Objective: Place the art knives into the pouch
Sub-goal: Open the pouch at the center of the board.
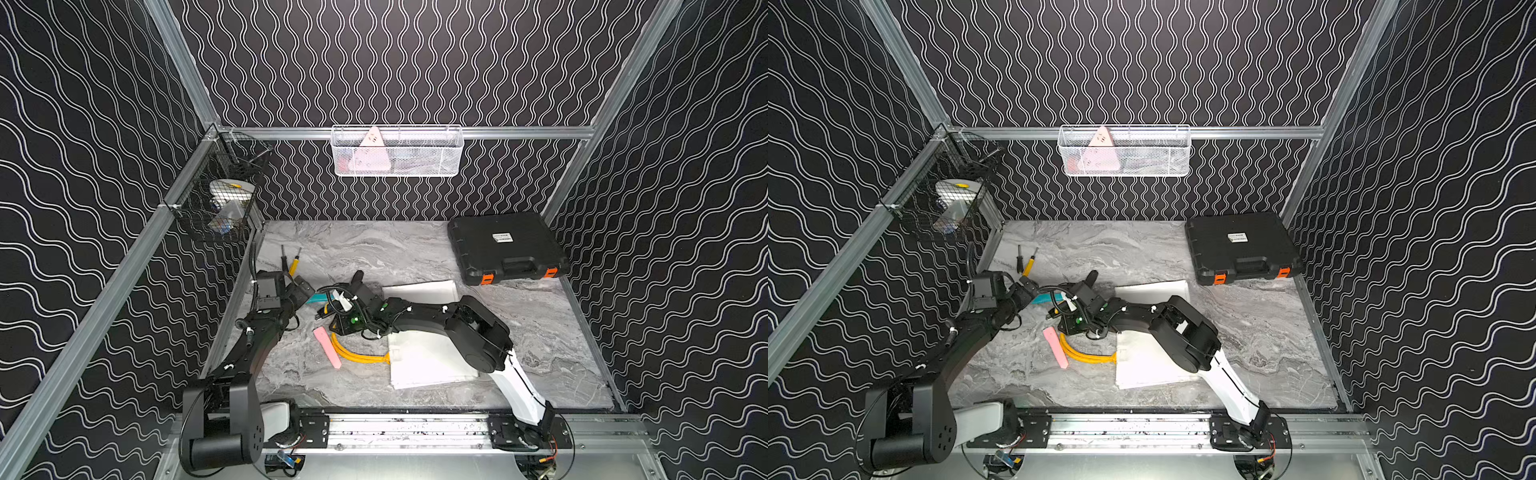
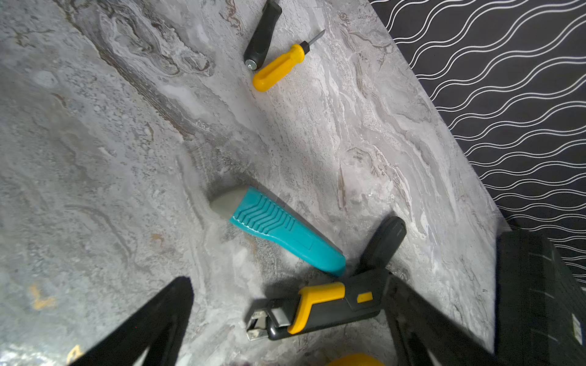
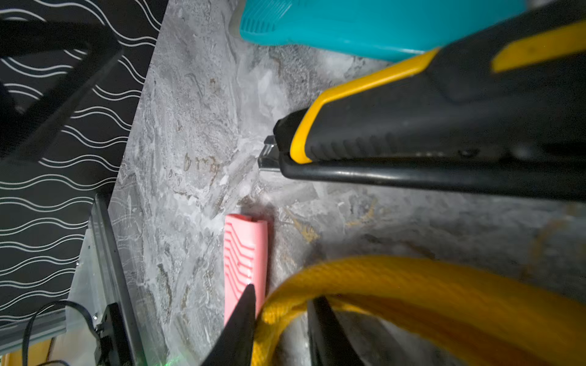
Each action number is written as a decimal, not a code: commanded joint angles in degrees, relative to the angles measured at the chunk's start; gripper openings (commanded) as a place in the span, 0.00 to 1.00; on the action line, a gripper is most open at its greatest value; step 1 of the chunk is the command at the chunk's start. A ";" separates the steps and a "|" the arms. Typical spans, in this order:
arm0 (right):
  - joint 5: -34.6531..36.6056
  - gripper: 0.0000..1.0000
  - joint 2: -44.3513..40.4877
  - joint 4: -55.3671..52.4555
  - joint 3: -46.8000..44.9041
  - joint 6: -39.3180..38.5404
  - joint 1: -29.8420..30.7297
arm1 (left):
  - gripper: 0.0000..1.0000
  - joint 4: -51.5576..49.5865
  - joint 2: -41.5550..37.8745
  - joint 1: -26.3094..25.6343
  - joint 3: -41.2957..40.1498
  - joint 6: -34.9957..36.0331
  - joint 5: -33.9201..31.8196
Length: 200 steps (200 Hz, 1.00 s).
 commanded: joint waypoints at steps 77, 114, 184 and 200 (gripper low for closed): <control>6.65 0.00 -1.55 -9.57 3.12 -3.24 0.67 | 0.98 -0.34 1.16 -1.61 1.88 3.52 -0.86; 9.14 0.00 -11.44 -12.83 0.26 -5.77 -1.86 | 0.98 1.10 3.32 -2.78 2.47 3.66 1.90; 13.40 0.00 -28.45 -22.81 1.01 -11.65 -8.27 | 0.98 5.23 9.44 -13.32 5.03 2.83 3.46; 14.14 0.00 -30.66 -25.15 3.19 -13.13 -8.55 | 0.98 6.51 10.19 -15.99 5.24 1.80 5.00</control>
